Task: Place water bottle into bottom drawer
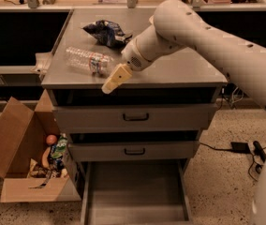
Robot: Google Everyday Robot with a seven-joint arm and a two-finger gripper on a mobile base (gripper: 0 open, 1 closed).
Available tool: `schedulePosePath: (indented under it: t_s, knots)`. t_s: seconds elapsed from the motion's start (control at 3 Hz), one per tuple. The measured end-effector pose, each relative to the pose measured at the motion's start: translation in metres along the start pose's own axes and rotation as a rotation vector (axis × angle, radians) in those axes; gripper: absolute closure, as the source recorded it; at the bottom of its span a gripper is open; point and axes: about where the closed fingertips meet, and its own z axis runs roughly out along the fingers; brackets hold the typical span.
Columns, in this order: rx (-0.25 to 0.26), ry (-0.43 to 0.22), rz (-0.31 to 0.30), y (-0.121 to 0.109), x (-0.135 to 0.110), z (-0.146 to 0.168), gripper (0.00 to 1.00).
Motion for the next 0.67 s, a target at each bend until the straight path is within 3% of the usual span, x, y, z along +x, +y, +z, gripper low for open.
schedulePosePath:
  t_s: [0.67]
  knots:
    - [0.013, -0.049, 0.053, -0.023, -0.028, 0.018, 0.00]
